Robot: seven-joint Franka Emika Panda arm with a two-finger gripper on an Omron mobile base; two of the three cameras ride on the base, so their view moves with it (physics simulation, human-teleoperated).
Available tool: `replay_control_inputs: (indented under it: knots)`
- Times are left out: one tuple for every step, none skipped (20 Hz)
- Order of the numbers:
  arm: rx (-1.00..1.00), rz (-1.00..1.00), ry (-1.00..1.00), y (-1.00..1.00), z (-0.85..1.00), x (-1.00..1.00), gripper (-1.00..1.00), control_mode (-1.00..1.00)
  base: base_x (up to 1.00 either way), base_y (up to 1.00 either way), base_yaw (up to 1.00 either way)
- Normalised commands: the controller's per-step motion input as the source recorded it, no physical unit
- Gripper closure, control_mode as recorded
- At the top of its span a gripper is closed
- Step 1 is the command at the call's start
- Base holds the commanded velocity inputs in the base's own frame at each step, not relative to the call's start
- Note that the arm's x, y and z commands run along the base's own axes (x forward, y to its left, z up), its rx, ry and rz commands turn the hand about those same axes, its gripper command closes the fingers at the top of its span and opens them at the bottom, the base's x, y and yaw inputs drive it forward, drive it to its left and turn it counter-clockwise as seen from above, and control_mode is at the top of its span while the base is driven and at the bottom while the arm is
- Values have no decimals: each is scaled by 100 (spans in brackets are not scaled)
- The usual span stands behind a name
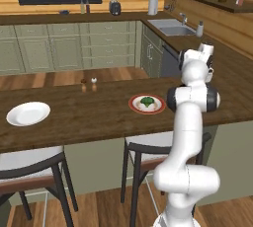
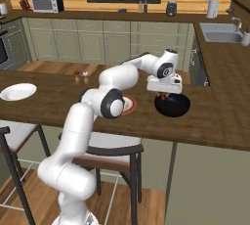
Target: Pick the chicken drumstick and broccoli from their plates and place them in the bowl. Then put the bowl in the fridge.
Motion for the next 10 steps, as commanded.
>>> replay_control_inputs:
  knots:
    - [0, -18, 0, 4, -22, 0, 100, -100, 0, 0, 0]
    - [-1, -18, 0, 21, -39, 0, 100, -100, 0, 0, 0]
    - [-3, -14, 0, 27, -22, 0, 100, -100, 0, 0, 0]
    - [-5, -10, -1, 22, -16, 0, 100, -100, 0, 0, 0]
    - [-8, -9, -1, 4, -23, 0, 100, -100, 0, 0, 0]
    - [-10, -7, -2, 0, -22, 0, 100, -100, 0, 0, 0]
    - [-12, -7, -1, 0, -36, 0, 100, -100, 0, 0, 0]
    - [-16, -6, -4, 1, -39, 0, 100, -100, 0, 0, 0]
    - [-18, -5, -5, 4, -40, 0, 100, -100, 0, 0, 0]
    - [-18, -5, -5, 6, -34, 0, 100, -100, 0, 0, 0]
